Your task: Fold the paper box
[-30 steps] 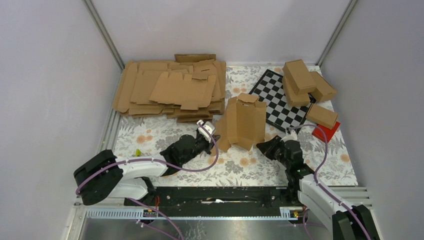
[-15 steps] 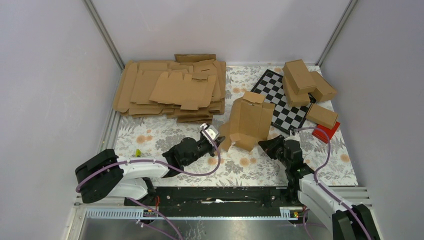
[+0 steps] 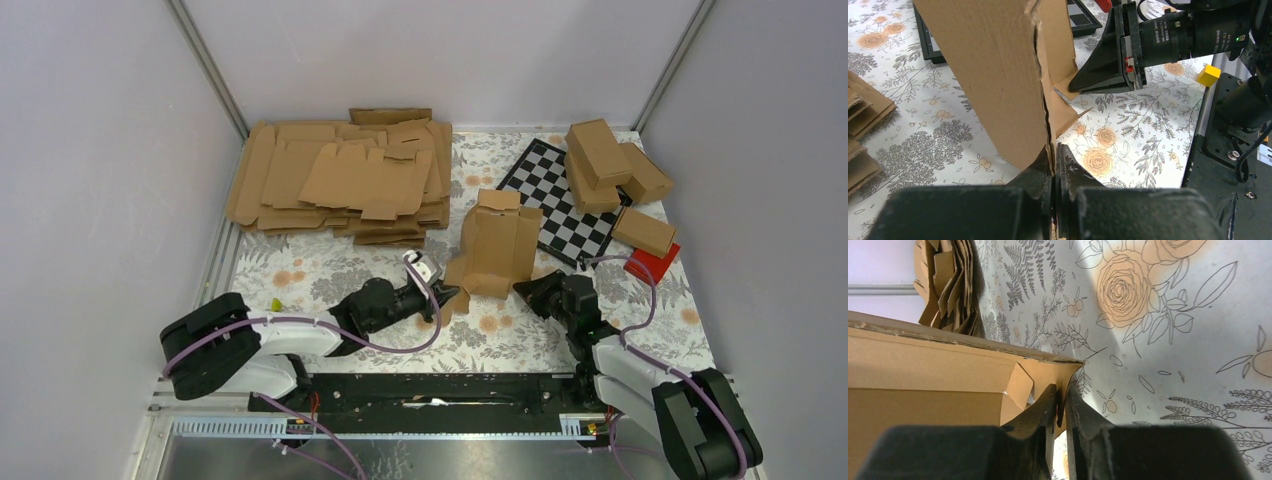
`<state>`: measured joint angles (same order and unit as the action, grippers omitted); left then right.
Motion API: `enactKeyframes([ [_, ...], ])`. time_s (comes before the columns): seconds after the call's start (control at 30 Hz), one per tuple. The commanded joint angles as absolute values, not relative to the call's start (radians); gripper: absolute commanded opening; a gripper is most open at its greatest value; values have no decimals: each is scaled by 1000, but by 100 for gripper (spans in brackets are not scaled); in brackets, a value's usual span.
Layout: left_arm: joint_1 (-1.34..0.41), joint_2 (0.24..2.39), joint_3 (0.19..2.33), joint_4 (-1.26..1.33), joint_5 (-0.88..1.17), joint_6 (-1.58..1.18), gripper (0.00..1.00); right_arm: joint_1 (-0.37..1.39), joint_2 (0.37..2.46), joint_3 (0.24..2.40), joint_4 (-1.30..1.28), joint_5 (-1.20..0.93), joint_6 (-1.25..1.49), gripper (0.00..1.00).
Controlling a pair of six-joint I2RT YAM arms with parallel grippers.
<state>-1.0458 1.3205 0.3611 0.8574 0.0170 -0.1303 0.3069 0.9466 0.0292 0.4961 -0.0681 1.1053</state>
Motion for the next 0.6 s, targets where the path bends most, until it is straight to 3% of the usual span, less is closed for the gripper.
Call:
enactKeyframes([
  [0.0, -1043, 1344, 412, 884, 77, -139, 0, 333, 954, 66, 550, -34, 1135, 18],
  [0.57, -1044, 1342, 431, 837, 80, -130, 0, 425, 1049, 71, 537, 89, 1207, 22],
])
